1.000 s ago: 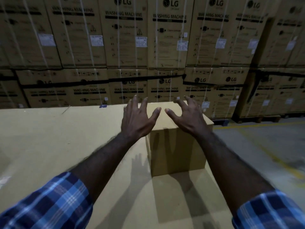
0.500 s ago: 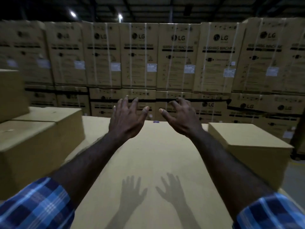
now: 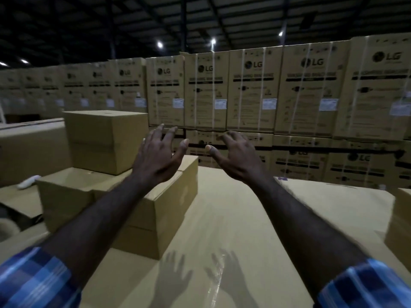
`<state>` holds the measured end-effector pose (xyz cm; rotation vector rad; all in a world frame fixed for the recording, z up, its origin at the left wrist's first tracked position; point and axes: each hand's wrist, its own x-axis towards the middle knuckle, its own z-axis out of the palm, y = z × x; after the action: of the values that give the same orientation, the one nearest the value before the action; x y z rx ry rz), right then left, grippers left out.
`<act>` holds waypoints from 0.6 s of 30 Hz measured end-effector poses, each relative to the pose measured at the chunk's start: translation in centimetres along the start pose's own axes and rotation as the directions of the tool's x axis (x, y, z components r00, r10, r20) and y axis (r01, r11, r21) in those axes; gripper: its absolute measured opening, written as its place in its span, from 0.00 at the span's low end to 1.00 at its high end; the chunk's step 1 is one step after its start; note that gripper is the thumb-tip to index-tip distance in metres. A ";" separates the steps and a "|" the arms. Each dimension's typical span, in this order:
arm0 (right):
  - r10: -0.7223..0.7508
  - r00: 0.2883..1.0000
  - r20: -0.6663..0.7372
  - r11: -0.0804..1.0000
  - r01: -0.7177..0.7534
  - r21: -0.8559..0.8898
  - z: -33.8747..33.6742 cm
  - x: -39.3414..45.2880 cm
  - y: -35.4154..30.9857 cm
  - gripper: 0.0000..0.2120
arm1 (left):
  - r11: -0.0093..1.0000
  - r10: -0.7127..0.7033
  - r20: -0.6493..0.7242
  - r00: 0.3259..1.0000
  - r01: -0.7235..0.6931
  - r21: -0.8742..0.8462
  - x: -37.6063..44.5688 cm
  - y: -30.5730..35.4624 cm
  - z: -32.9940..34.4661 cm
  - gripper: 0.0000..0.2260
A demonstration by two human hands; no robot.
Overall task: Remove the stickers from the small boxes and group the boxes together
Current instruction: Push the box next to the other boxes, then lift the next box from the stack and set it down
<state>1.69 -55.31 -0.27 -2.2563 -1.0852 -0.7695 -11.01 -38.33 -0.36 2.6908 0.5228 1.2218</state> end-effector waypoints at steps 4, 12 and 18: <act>-0.062 0.998 0.011 0.997 0.062 0.037 2.9 2.8 -4.2 0.29 | 0.999 -0.040 -0.022 0.999 0.040 0.006 0.7 -3.9 -1.4 0.32; -0.157 0.987 0.029 0.976 0.150 0.155 10.7 8.8 -8.9 0.29 | 0.992 -0.069 -0.026 0.997 0.071 0.100 3.7 -11.4 -2.0 0.25; -0.211 0.977 0.019 0.953 0.202 0.227 15.4 15.7 -11.2 0.26 | 0.981 -0.114 -0.030 0.993 0.117 0.152 8.4 -16.7 -1.7 0.25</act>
<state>4.78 -30.93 1.79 -1.9999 -1.3729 -0.6453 -11.36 -19.73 2.21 2.7286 0.7957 1.2276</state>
